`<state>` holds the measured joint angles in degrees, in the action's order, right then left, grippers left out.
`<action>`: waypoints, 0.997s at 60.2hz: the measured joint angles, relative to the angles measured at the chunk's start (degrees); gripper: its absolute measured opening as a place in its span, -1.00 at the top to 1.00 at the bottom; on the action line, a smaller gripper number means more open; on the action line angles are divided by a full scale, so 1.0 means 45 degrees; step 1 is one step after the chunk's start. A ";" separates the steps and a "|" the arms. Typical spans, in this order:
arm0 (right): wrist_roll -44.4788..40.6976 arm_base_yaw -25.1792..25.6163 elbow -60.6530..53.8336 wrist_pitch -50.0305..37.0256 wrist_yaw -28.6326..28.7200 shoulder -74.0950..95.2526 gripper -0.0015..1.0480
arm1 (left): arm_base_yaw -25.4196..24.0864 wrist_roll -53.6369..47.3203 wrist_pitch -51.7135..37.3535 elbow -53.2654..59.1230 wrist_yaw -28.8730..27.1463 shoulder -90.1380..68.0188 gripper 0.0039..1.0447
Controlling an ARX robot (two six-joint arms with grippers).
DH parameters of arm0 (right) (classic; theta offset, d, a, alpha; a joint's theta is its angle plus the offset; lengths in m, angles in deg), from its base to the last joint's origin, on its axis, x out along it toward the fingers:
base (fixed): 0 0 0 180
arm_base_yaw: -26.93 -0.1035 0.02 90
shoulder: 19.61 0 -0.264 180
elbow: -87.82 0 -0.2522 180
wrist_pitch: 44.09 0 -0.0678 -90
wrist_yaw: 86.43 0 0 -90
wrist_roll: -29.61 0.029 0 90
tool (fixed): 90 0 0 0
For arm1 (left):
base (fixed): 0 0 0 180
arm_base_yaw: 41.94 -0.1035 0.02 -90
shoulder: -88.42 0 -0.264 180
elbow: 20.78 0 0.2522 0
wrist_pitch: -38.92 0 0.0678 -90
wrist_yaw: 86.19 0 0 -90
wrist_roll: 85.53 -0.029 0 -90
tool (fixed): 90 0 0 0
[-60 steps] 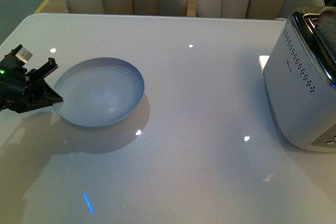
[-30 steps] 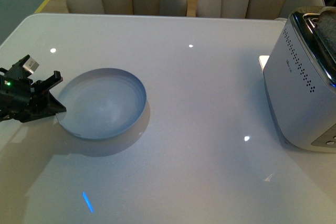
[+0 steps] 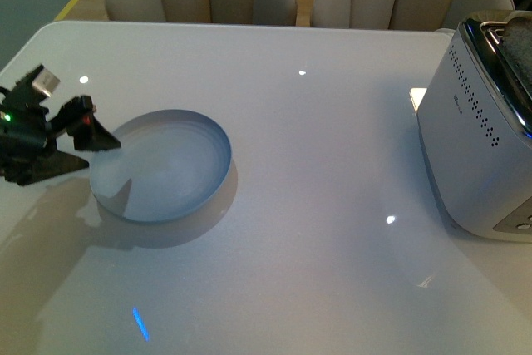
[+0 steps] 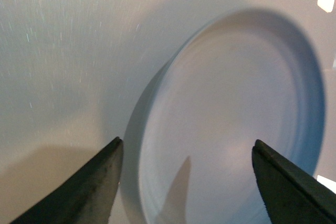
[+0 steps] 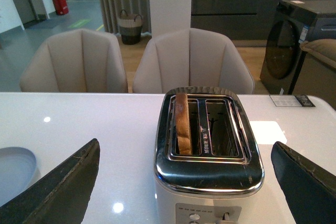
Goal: Left arm holds plate, right arm toasts bread
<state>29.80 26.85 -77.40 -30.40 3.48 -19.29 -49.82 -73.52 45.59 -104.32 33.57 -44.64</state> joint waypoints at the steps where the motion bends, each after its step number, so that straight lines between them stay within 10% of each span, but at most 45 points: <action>1: 0.0000 0.0000 0.0000 0.0000 0.0000 0.0000 -0.83 | 0.0000 0.0078 -0.0238 0.0068 -0.0005 0.0301 -0.67; 28: 0.0000 0.0000 0.0000 0.0000 0.0005 0.0000 -0.83 | 0.0083 0.1865 -0.1015 0.0437 -0.0670 0.4920 -0.85; 35: 0.0000 0.0000 0.0000 0.0000 0.0005 0.0000 -0.83 | 0.0631 -0.0685 -0.8136 0.3774 -0.5139 0.6212 -0.41; 41: 0.0000 0.0000 0.0000 0.0000 0.0005 0.0000 -0.83 | 0.0845 -0.1807 -1.0919 0.5935 -0.5688 0.7494 -0.07; 54: 0.0000 0.0000 0.0000 0.0000 0.0000 0.0000 -0.83 | 0.1229 -0.2429 -1.2046 1.0006 -0.6246 1.0224 0.92; 60: 0.0000 0.0000 0.0000 0.0000 0.0005 0.0000 -0.83 | 0.1671 -0.2453 -1.2104 1.1011 -0.6572 1.1249 0.95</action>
<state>29.80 26.85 -77.40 -30.40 3.50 -19.29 -42.30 -84.56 -8.88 -54.77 3.99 5.98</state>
